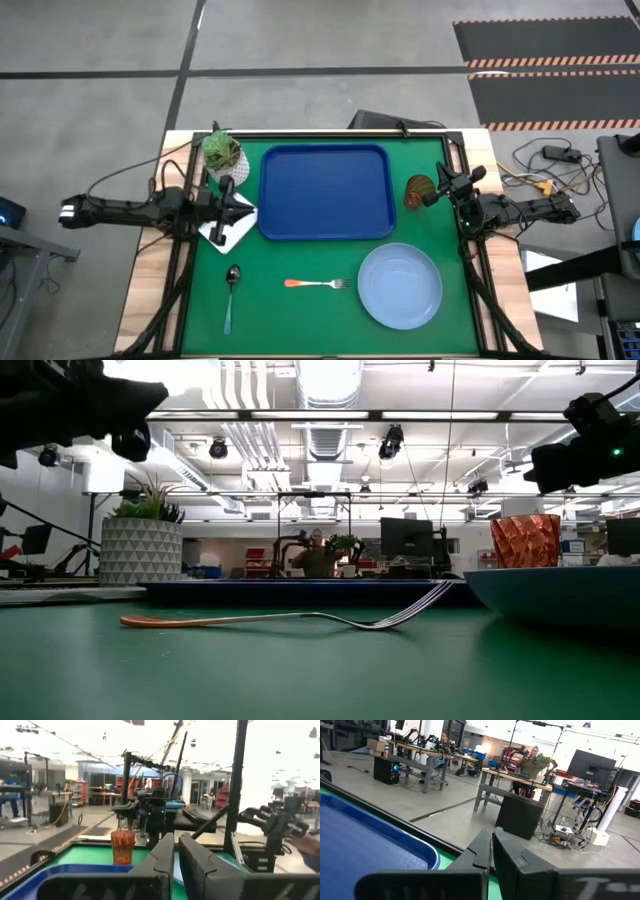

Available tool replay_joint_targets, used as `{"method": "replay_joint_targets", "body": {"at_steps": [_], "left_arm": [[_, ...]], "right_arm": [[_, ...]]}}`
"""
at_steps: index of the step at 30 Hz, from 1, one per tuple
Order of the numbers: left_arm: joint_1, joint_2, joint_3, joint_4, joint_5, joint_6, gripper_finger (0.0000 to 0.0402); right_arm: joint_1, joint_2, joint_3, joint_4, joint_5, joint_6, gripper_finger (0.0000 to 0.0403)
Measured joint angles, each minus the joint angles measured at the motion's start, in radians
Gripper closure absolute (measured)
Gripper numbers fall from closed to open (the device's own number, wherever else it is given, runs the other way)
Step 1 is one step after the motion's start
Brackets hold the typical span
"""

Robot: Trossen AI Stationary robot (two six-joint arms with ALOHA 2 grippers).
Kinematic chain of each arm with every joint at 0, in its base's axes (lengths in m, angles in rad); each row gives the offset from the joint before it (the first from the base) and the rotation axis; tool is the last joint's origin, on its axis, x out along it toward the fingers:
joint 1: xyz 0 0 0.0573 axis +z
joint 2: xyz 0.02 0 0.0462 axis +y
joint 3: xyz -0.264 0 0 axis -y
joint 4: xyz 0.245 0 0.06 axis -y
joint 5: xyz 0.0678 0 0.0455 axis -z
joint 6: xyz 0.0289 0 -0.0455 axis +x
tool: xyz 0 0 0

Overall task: Pick and place plate/cup/fork/spoon on tray
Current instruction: Put the red cup on the blue tray

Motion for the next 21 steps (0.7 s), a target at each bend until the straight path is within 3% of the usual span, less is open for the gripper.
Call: {"method": "replay_joint_targets", "body": {"at_steps": [14,16,19,21], "left_arm": [[0.0,0.003,0.012,0.045,0.0,0.011,0.0394],[0.0,0.003,0.012,0.052,0.0,0.011,0.0394],[0.001,0.003,0.011,0.08,-0.001,0.01,0.0394],[0.001,0.003,0.011,0.08,-0.001,0.005,0.0394]], "right_arm": [[0.0,0.0,0.0,0.0,0.0,0.005,0.0394],[0.0,0.0,0.0,0.002,-0.026,0.129,0.0394],[-0.002,0.0,0.0,0.019,-0.091,0.539,0.0394],[-0.003,0.0,0.0,0.01,-0.152,0.705,0.0394]]}}
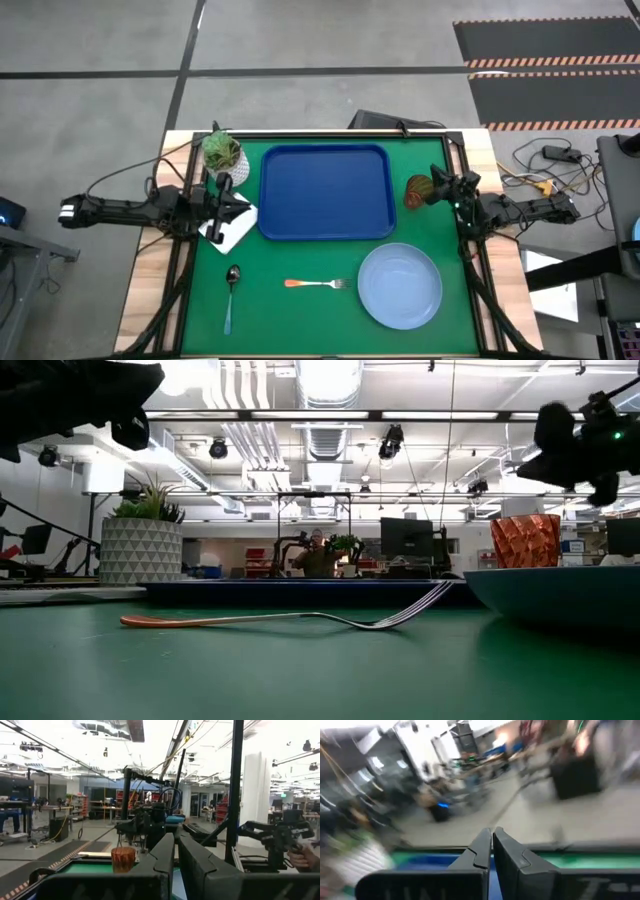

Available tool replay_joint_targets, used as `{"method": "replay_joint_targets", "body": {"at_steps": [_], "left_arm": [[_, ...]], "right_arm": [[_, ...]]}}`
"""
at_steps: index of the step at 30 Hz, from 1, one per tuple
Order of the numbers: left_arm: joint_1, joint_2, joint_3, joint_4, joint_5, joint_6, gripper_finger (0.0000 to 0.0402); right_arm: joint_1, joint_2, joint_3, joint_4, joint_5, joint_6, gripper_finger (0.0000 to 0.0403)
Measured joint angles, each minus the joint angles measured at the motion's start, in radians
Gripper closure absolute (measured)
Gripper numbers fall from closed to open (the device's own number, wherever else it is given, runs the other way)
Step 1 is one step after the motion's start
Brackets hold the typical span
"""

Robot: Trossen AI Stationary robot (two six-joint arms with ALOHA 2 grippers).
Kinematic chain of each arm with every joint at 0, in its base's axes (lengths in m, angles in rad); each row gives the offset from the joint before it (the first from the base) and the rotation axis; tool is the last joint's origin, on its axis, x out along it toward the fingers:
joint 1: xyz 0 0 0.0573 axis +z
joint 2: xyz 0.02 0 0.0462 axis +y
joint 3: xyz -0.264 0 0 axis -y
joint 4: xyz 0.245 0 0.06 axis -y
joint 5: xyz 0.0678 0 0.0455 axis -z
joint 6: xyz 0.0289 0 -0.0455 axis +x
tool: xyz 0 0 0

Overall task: Pick and place plate/cup/fork/spoon on tray
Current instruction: Put the red cup on the blue tray

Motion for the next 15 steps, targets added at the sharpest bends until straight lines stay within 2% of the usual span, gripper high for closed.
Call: {"method": "replay_joint_targets", "body": {"at_steps": [4,8,11,15], "left_arm": [[0.0,0.003,-0.001,0.042,0.0,-0.002,0.0394],[0.0,0.002,-0.004,0.107,-0.001,-0.003,0.0394],[0.0,0.002,-0.004,0.168,-0.001,-0.003,0.0394],[0.0,0.003,-0.004,0.255,-0.001,-0.021,0.0394]], "right_arm": [[0.0,0.006,0.0,0.011,-0.222,-0.029,0.0394],[0.001,0.006,0.0,0.147,-0.414,-0.163,0.0394],[0.001,0.005,0.0,0.238,-0.527,-0.265,0.0394],[0.001,0.005,0.0,0.261,-0.631,-0.324,0.0394]]}}
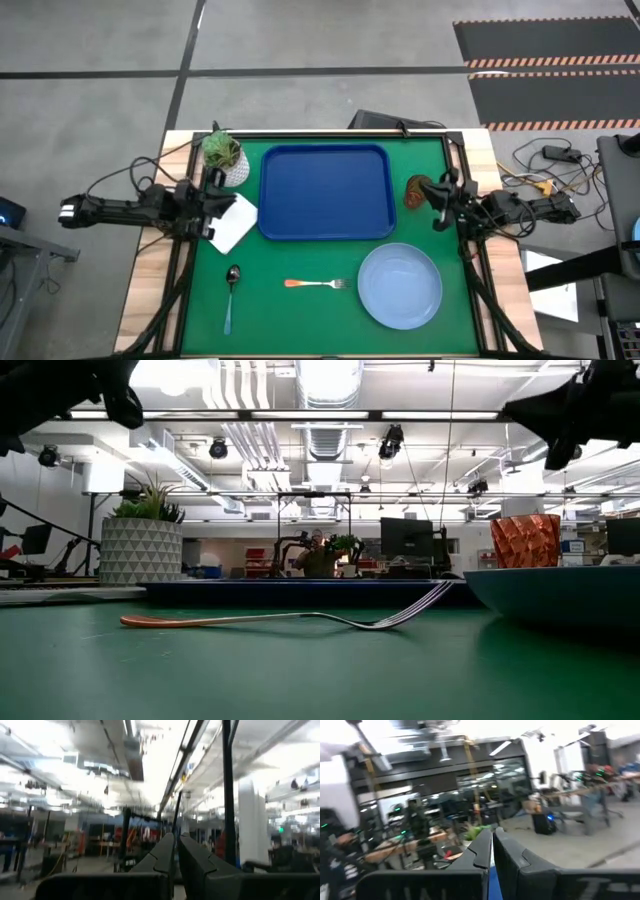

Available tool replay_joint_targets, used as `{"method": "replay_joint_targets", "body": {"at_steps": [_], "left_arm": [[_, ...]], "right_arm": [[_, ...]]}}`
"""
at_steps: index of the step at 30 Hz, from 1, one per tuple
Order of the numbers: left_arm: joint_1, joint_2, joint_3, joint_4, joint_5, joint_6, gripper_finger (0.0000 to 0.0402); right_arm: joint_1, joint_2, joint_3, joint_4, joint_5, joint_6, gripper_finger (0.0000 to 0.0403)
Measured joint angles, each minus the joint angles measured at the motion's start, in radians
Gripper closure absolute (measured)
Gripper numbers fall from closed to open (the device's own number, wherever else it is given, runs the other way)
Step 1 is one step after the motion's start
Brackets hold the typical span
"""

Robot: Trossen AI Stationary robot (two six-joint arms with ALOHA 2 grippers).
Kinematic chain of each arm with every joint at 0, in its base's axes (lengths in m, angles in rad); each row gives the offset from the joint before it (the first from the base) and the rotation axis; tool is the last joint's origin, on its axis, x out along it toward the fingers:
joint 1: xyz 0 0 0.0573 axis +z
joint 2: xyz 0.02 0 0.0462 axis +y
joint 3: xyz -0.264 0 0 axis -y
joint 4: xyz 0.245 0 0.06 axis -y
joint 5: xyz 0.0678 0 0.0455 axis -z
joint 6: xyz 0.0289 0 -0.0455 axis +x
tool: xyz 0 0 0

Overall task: Pick and place plate/cup/fork/spoon on tray
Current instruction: Put the red cup on the blue tray

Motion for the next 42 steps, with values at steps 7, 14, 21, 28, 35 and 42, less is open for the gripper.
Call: {"method": "replay_joint_targets", "body": {"at_steps": [7,14,21,28,35,42], "left_arm": [[-0.002,0.038,0.025,0.053,-0.01,-0.101,0.0394],[-0.005,0.287,0.179,0.057,-0.055,-0.142,0.04],[-0.006,0.673,0.434,0.03,-0.057,-0.13,0.0401],[-0.005,0.961,0.658,-0.029,-0.058,-0.063,0.0401],[-0.005,1.128,0.857,-0.131,-0.058,-0.06,0.0401],[-0.006,1.282,1.109,-0.415,-0.059,-0.029,0.0401]], "right_arm": [[0.0,-0.002,0.032,0.0,-0.076,-0.013,0.0394],[0.0,-0.002,0.11,-0.001,-0.26,-0.071,0.0394],[0.0,-0.002,0.126,-0.006,-0.304,-0.113,0.0394],[0.0,-0.022,0.143,-0.002,-0.387,-0.138,0.0394],[0.0,-0.032,0.151,-0.01,-0.4,-0.164,0.0394],[0.0,-0.034,0.175,-0.014,-0.485,-0.154,0.0394]]}}
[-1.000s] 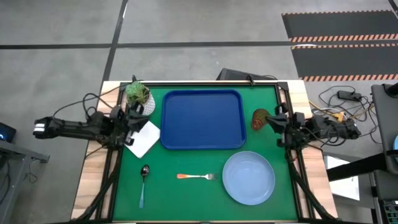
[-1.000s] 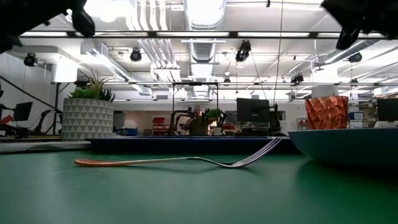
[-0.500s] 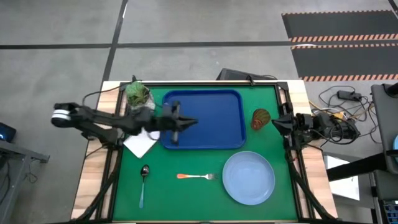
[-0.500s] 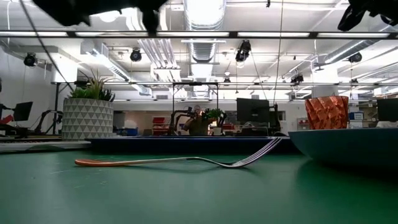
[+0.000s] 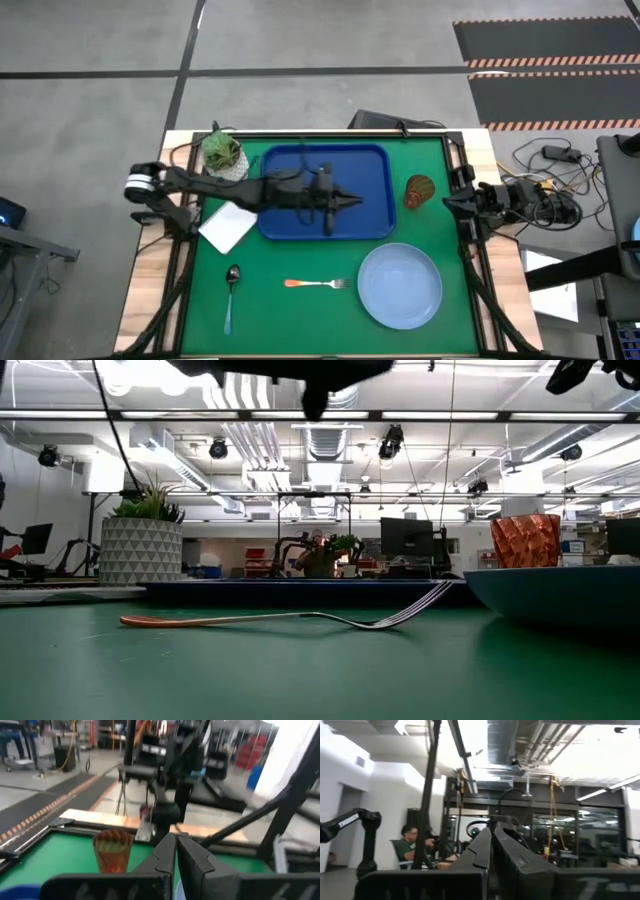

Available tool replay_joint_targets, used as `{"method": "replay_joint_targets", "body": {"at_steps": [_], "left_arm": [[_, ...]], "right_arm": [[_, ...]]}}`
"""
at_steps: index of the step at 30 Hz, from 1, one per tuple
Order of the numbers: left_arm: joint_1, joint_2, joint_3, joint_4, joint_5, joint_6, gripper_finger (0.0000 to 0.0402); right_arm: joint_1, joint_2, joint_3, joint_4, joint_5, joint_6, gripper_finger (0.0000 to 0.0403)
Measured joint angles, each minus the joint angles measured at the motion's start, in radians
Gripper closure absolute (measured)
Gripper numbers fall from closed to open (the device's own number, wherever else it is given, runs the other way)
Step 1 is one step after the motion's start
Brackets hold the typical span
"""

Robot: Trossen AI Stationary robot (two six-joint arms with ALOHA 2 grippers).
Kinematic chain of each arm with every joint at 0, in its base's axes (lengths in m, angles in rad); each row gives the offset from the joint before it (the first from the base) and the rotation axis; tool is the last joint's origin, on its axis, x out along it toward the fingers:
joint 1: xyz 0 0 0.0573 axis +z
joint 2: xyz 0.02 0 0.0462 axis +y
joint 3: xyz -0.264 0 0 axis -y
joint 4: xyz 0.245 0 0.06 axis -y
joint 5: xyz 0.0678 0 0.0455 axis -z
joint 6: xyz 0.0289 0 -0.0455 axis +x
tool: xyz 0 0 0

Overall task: Pick and place plate/cup/fork/spoon on tray
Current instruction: Put the red cup on the blue tray

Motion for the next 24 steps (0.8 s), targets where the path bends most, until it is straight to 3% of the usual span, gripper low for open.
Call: {"method": "replay_joint_targets", "body": {"at_steps": [6,12,24], "left_arm": [[0.0,0.135,0.169,-0.098,0.0,0.066,0.0401],[0.002,0.229,0.264,-0.115,0.001,0.082,0.0401],[0.012,0.432,0.548,-0.255,0.004,0.135,0.0401]], "right_arm": [[0.0,0.0,0.012,-0.001,-0.067,0.008,0.0394],[0.0,-0.001,0.038,0.003,-0.17,0.011,0.0394],[0.0,-0.001,0.039,0.014,-0.184,0.023,0.0394]]}}
